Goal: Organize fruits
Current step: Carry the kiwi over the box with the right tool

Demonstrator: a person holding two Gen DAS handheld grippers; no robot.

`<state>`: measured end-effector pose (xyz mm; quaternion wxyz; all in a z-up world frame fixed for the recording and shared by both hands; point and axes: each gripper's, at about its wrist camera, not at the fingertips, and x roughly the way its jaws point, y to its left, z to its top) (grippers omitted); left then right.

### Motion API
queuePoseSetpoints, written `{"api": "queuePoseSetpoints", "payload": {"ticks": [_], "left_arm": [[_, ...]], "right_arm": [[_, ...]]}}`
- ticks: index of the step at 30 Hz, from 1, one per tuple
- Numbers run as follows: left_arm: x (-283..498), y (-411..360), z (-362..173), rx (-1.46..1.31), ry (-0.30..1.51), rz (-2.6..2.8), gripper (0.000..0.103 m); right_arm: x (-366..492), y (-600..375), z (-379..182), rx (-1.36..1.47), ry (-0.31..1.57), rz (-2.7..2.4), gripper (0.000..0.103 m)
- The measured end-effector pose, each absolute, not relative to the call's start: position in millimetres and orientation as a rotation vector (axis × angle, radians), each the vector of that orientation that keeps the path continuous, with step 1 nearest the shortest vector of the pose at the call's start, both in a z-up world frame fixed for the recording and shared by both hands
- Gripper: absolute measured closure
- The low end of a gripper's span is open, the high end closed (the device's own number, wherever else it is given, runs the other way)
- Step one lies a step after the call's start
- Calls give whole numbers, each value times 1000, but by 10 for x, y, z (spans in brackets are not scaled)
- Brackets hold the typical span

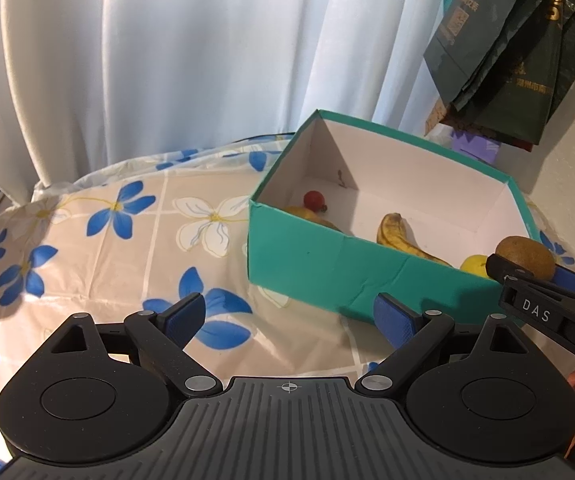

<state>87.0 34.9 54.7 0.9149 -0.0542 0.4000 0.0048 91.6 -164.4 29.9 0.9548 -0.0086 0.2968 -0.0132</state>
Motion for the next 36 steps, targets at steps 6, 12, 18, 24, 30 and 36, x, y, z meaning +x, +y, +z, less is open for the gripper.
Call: {"api": "queuePoseSetpoints", "payload": {"ticks": [6, 12, 18, 24, 30, 36], "left_arm": [[866, 347, 546, -108, 826, 10, 8], [864, 344, 535, -104, 833, 11, 8], [865, 352, 529, -107, 838, 10, 8], [872, 363, 531, -108, 839, 7, 8], [874, 353, 531, -104, 843, 7, 8], [871, 345, 534, -103, 844, 11, 8]], "right_arm": [[930, -1651, 292, -13, 607, -23, 35], [968, -1656, 273, -6, 618, -21, 35], [1027, -1656, 246, -2, 635, -20, 35], [1062, -1649, 226, -3, 647, -23, 35], [1075, -1655, 212, -3, 650, -21, 35], [1081, -1652, 205, -7, 650, -21, 35]]}}
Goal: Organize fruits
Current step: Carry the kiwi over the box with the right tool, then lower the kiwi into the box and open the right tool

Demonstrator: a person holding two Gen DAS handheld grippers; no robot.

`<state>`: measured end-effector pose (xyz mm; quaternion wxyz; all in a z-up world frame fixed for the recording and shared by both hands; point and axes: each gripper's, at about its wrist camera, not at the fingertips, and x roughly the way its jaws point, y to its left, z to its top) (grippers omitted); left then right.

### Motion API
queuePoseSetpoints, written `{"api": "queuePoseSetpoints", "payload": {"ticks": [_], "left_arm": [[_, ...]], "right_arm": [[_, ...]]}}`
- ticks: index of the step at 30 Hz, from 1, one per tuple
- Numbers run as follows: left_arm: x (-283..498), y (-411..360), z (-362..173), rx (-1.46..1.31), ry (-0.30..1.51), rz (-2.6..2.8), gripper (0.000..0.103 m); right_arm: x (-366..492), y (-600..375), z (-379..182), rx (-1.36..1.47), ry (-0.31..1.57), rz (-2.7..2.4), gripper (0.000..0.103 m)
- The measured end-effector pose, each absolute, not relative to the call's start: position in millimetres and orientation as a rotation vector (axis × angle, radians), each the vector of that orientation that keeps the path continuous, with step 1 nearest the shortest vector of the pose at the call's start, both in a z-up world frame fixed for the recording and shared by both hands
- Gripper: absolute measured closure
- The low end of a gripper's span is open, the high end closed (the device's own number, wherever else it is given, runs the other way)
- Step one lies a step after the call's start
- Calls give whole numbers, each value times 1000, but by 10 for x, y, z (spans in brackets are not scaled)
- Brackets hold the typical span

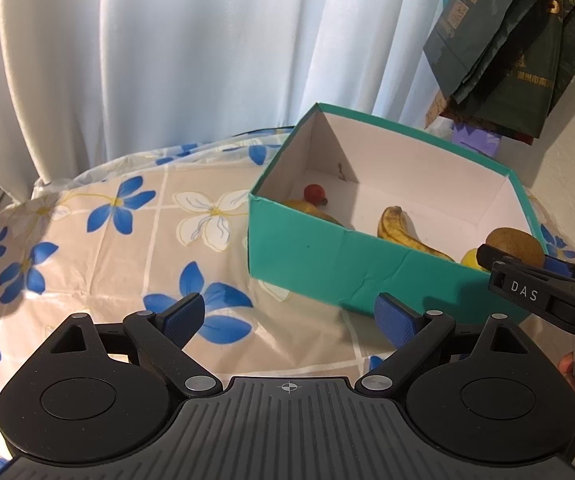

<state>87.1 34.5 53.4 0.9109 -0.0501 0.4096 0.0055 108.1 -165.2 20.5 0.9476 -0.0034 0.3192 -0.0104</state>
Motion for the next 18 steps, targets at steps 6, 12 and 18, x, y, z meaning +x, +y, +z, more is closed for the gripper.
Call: {"api": "queuePoseSetpoints", "payload": {"ticks": [6, 12, 18], "left_arm": [[872, 341, 533, -102, 846, 14, 7], [868, 341, 530, -100, 850, 13, 7], [861, 348, 530, -99, 852, 15, 7]], "right_arm": [[1081, -1655, 198, -8, 649, -22, 36], [1081, -1648, 197, -8, 649, -22, 35], [1088, -1652, 191, -8, 647, -22, 34]]}}
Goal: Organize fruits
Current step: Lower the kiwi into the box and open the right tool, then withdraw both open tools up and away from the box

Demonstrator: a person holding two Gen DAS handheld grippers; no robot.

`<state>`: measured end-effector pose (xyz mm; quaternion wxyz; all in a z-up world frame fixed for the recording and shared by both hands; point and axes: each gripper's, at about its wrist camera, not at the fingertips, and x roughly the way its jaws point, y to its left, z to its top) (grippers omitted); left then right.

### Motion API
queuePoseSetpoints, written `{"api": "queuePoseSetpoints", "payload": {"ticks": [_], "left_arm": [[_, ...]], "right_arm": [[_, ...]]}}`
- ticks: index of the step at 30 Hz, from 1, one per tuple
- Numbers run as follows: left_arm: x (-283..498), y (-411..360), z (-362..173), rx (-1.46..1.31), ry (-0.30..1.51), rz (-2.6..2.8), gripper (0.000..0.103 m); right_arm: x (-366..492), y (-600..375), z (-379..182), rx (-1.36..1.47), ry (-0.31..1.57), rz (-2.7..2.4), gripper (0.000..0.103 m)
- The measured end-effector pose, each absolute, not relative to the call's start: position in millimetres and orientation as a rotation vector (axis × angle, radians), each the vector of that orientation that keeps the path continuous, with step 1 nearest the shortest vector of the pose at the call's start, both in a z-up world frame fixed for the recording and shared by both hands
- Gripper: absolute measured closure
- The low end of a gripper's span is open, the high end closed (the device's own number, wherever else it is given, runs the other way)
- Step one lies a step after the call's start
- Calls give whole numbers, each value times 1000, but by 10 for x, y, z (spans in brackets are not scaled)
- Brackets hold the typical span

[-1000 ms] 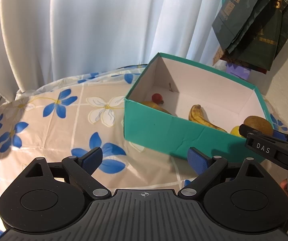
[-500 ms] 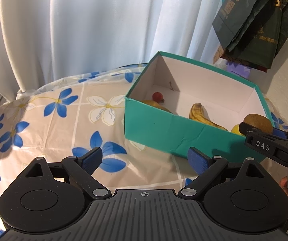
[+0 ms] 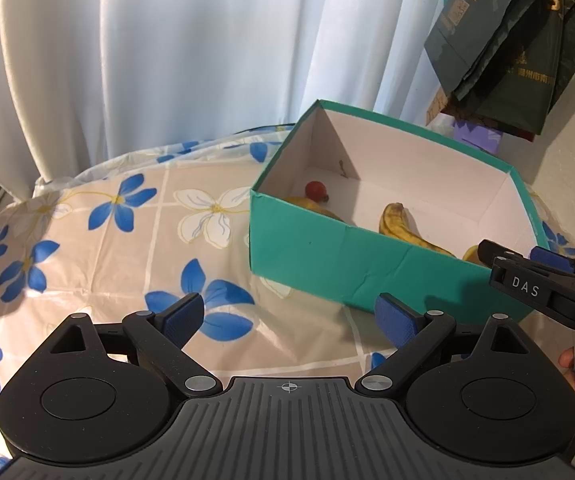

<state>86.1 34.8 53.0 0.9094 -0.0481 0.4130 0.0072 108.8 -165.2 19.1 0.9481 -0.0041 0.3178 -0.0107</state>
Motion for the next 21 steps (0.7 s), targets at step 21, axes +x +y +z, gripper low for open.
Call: {"api": "queuePoseSetpoints", "payload": {"ticks": [21], "left_arm": [[816, 348, 512, -86, 877, 30, 5]], "right_arm": [[948, -1571, 307, -35, 619, -1, 0]]}}
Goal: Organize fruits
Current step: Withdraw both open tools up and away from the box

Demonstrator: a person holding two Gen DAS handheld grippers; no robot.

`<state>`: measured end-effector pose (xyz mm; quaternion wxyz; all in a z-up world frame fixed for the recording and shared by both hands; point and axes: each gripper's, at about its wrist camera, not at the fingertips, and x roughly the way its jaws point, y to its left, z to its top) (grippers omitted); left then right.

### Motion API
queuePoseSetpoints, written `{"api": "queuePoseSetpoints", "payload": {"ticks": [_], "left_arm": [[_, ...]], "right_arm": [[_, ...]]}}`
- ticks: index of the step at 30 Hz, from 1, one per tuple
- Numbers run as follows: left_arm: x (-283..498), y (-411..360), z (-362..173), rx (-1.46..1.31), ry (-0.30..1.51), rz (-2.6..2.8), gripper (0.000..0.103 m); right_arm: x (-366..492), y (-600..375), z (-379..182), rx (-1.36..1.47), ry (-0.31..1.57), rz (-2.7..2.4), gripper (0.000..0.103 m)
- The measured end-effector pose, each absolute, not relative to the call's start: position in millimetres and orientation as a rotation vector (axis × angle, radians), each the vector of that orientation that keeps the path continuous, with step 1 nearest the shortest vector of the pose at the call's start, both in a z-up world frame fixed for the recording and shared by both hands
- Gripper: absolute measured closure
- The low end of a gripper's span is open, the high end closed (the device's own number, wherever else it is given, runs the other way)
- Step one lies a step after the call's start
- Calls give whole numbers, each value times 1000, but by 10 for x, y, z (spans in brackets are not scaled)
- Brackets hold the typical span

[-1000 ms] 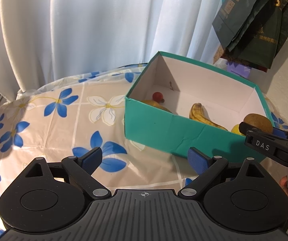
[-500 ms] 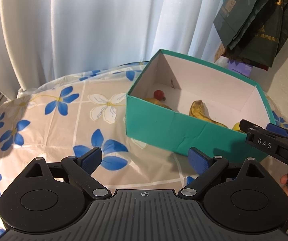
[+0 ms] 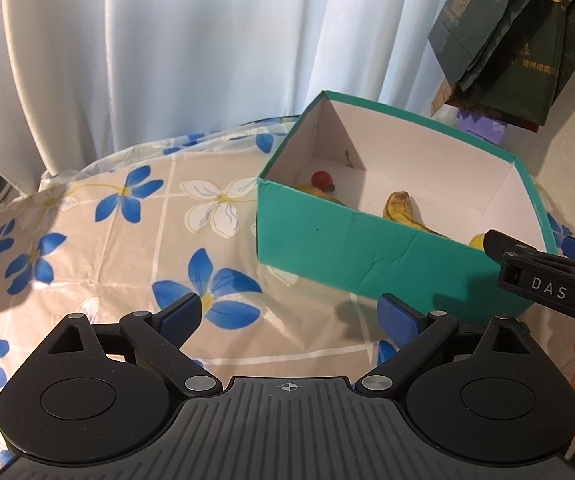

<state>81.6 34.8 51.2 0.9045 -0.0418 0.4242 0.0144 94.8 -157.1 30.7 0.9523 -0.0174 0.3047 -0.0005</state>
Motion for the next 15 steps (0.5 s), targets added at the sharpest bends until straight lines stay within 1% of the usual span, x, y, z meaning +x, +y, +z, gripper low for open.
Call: {"api": "queuePoseSetpoints", "payload": {"ticks": [4, 6, 15], "left_arm": [[785, 320, 507, -73, 886, 30, 5], [771, 307, 511, -65, 887, 30, 3], [688, 282, 534, -34, 893, 39, 2]], "right_arm": [[879, -1595, 378, -23, 645, -26, 0], [823, -1610, 420, -11, 654, -35, 0], [618, -1601, 501, -7, 713, -64, 0]]}}
